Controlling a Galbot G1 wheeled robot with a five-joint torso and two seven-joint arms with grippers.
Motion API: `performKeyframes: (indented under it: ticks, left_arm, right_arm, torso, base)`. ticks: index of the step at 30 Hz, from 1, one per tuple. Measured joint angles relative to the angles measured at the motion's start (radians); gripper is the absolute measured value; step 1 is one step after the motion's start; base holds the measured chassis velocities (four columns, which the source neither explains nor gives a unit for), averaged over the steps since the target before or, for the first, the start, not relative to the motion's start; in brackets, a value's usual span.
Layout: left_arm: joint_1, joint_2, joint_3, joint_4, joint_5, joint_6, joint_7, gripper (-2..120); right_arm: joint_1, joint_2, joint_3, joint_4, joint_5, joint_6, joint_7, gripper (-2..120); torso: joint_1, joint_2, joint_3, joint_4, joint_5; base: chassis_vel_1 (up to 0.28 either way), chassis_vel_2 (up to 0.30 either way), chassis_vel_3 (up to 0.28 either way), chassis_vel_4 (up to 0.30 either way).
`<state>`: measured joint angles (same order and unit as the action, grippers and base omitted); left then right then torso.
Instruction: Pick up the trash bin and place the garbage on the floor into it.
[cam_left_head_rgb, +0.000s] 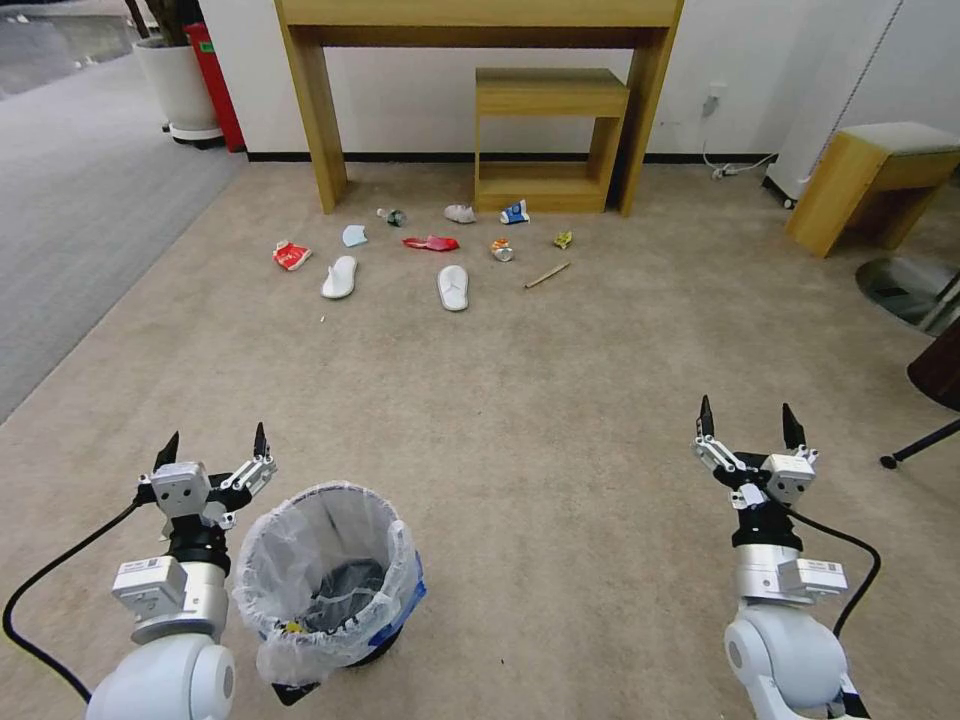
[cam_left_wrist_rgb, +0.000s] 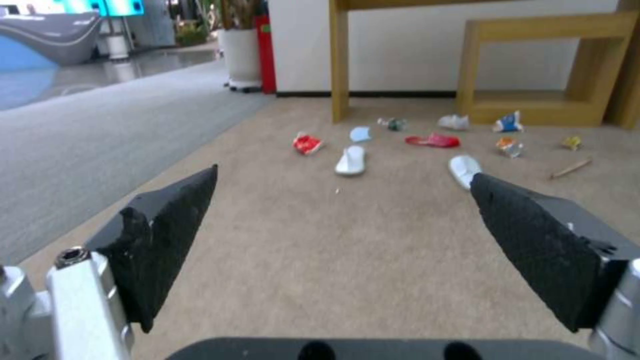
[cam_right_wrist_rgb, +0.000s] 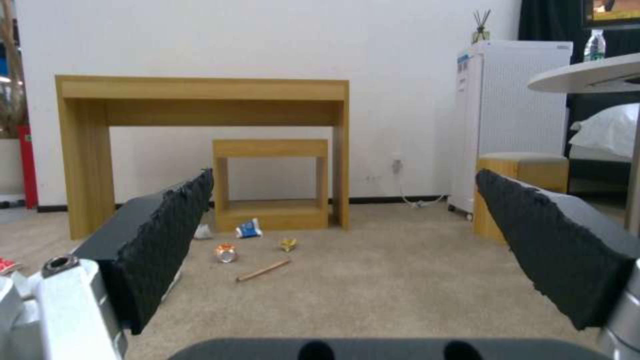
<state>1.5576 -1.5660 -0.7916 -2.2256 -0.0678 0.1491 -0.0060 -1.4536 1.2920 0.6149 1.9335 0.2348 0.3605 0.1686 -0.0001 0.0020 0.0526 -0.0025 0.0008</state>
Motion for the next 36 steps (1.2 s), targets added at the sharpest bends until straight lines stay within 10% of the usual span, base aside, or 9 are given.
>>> performKeyframes:
  ticks: [36]
  left_arm:
    - [0.235,0.091,0.073,-0.119,-0.200,0.224,-0.244,100]
  right_arm:
    - [-0.012,-0.041,-0.003,-0.004,0.019,-0.017,0.022,100]
  torso:
    - [0.000,0.000,0.000,0.0000,0.0000]
  base:
    - [0.000,0.000,0.000,0.000]
